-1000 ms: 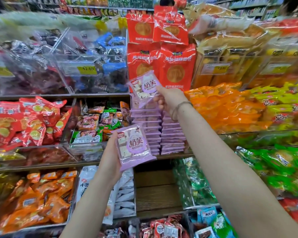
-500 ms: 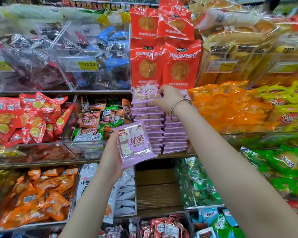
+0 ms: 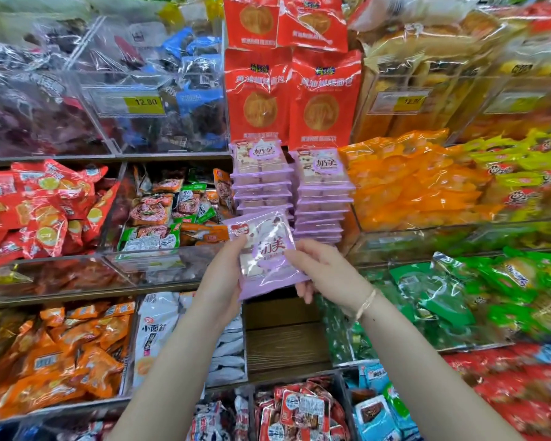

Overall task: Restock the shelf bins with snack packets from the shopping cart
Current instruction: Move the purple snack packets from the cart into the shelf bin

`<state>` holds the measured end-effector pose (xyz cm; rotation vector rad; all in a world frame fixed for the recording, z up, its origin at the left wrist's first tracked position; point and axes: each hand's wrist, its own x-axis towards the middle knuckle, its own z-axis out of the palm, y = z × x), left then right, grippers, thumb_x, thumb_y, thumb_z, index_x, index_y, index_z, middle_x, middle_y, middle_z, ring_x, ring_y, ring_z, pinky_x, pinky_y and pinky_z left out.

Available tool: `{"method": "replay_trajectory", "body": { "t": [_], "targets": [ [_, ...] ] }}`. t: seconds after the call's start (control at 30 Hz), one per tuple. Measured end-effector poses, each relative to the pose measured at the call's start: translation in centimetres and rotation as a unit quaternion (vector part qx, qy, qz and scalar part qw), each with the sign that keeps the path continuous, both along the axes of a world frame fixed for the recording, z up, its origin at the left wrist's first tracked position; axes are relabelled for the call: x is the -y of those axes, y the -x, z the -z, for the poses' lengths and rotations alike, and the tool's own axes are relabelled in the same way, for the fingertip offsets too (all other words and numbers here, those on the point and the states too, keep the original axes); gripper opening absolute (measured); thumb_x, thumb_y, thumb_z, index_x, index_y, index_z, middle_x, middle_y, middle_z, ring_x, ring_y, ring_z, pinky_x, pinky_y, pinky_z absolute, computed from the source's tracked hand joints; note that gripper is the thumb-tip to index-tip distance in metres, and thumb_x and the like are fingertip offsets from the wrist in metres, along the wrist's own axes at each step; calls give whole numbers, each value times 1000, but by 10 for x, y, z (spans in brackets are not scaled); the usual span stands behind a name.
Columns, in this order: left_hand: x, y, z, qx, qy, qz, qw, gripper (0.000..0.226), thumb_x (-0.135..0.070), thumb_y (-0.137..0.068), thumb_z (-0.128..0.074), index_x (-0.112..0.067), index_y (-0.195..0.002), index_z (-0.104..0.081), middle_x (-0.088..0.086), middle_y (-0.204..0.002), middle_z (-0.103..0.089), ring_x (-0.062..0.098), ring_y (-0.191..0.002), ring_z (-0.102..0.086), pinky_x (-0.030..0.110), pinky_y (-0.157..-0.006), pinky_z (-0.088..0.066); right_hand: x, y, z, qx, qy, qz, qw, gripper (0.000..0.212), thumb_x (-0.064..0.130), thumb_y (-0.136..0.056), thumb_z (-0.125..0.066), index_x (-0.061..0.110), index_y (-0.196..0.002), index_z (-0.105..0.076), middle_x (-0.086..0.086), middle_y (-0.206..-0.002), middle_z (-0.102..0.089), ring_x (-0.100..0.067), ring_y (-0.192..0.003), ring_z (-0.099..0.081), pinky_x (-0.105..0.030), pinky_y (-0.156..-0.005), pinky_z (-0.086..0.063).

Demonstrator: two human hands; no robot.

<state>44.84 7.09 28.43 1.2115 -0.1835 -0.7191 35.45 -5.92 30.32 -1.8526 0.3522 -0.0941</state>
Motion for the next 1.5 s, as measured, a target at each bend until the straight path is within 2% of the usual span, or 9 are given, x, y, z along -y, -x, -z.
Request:
{"method": "replay_trajectory", "body": {
  "t": [0.13,0.23,0.4,0.63,0.97,1.07,1.23,1.37,1.5],
  "targets": [
    [8,-5,1,259,-67,-93,959,30,-35,-101,-35,-19,-99,-60,-6,-93,-69,-2,-77,-65,9,-63,-46,24,9,-15,76,-12,103,992,18,28,-97,-47,17,-99,-61,-4,-55,-59,-13,-42,-51,-21,-43,-44],
    [0,-31,14,554,-213,-209,777,33,-41,-94,-40,-16,-106,-58,-5,-97,-58,9,-92,-52,20,-79,-39,51,1,-42,130,19,176,976,17,27,-97,-45,22,-93,-61,7,-46,-58,-6,-36,-50,-18,-37,-42],
    [10,-57,42,666,-438,-206,567,21,-30,-86,-55,-8,-85,-55,9,-72,-57,32,-72,-56,38,-64,-41,97,-49,-83,138,131,247,950,27,24,-97,-43,3,-89,-58,-1,-40,-52,-5,-27,-45,-19,-34,-37],
    [11,-71,58,715,-421,-249,499,19,-28,-86,-55,-9,-90,-58,5,-68,-59,27,-67,-57,33,-57,-34,124,-89,-83,-6,399,208,893,57,38,-98,-39,9,-49,-40,-15,-55,-45,-34,-68,-46,-36,-58,-30],
    [10,-66,54,717,-412,-250,504,20,-26,-87,-56,-7,-90,-59,6,-70,-60,28,-68,-58,33,-60,-35,117,-79,-72,7,489,269,830,41,37,-96,-38,4,-96,-62,-24,-108,-59,-40,-101,-56,-40,-77,-44],
    [5,-52,47,687,-366,-220,587,31,-24,-89,-58,-2,-111,-60,13,-95,-65,33,-90,-59,40,-76,-43,102,-53,-73,95,512,281,806,37,35,-96,-40,8,-115,-58,-15,-115,-54,-34,-104,-53,-40,-81,-43],
    [-25,-1,57,635,-226,-172,718,36,-27,-90,-50,-5,-119,-53,10,-112,-56,24,-107,-50,29,-92,-36,55,35,-25,250,319,235,883,22,22,-91,-49,15,-105,-65,8,-95,-63,3,-84,-54,-7,-76,-40],
    [-59,53,116,517,-264,5,814,26,-26,-93,-51,-15,-116,-54,-2,-107,-54,9,-98,-52,9,-81,-38,23,118,72,59,161,245,954,18,27,-94,-52,22,-102,-67,11,-94,-67,-5,-87,-61,-23,-78,-49],
    [-80,96,185,395,-371,241,805,23,-21,-94,-56,-16,-116,-61,1,-106,-62,18,-97,-61,34,-85,-49,-13,202,175,-138,74,296,942,21,16,-95,-51,3,-97,-68,-14,-98,-70,-22,-92,-63,-28,-79,-42]
  ]
}}
